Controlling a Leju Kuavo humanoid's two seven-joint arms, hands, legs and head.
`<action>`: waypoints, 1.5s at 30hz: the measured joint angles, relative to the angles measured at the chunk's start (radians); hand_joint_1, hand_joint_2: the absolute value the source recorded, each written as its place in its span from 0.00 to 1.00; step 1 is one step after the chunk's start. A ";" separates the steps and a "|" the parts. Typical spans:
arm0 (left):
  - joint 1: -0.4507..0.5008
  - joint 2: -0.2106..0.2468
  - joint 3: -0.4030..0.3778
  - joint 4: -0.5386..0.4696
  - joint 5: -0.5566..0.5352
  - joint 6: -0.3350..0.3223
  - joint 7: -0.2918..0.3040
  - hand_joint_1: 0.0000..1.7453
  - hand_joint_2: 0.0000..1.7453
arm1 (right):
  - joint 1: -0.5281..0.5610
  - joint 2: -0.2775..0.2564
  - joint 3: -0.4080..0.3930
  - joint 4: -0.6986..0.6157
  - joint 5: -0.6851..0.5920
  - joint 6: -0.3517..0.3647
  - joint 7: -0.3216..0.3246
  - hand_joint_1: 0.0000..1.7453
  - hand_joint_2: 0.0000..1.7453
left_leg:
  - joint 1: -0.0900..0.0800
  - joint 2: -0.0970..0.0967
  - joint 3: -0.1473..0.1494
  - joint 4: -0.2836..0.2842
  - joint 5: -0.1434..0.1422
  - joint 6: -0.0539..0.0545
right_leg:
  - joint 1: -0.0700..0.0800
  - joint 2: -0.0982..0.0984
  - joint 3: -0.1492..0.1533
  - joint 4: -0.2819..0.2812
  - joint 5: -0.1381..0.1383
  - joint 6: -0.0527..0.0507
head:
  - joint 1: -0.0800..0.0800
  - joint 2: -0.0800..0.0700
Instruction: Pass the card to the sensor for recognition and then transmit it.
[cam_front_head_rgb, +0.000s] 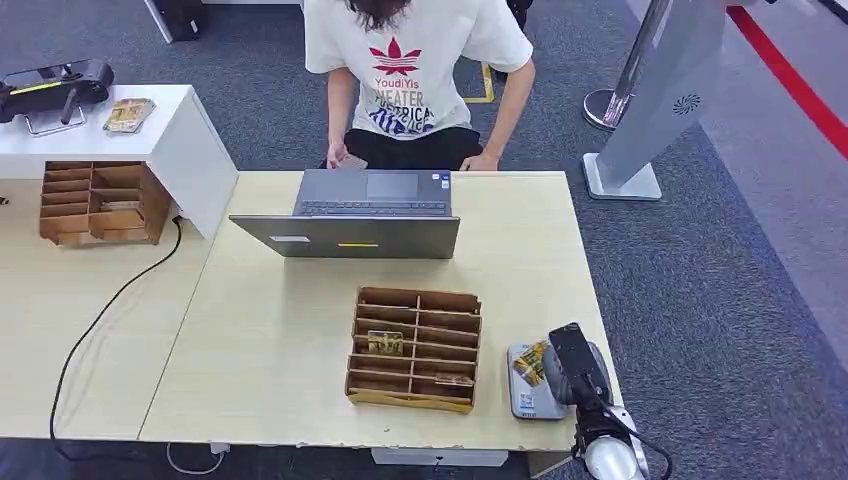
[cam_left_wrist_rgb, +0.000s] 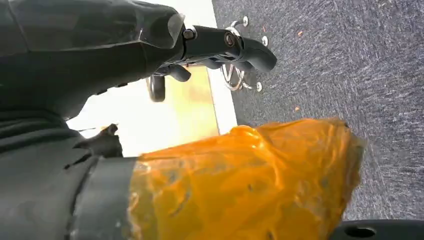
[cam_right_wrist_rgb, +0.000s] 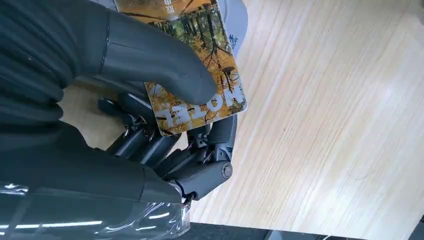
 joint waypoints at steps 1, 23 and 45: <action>0.000 0.000 0.000 0.000 0.000 0.000 0.000 0.00 0.00 | 0.000 0.000 0.000 0.000 0.000 0.000 0.000 1.00 1.00 | 0.000 0.000 0.000 0.000 0.000 0.000 | 0.000 0.000 0.000 0.000 0.000 0.000 | 0.000 0.000; 0.000 0.000 0.000 0.000 0.000 -0.001 0.000 0.00 0.00 | 0.000 0.002 0.000 0.000 0.002 0.011 0.000 1.00 1.00 | 0.000 0.000 0.000 0.000 0.000 0.000 | 0.000 0.000 0.000 0.000 0.000 0.000 | 0.000 0.000; 0.000 0.000 0.002 0.000 0.003 -0.001 0.001 0.00 0.00 | 0.000 0.005 -0.001 0.000 0.003 0.011 -0.007 1.00 1.00 | 0.000 0.000 0.000 0.000 0.000 0.000 | 0.000 0.000 0.000 0.000 0.000 0.000 | 0.000 0.000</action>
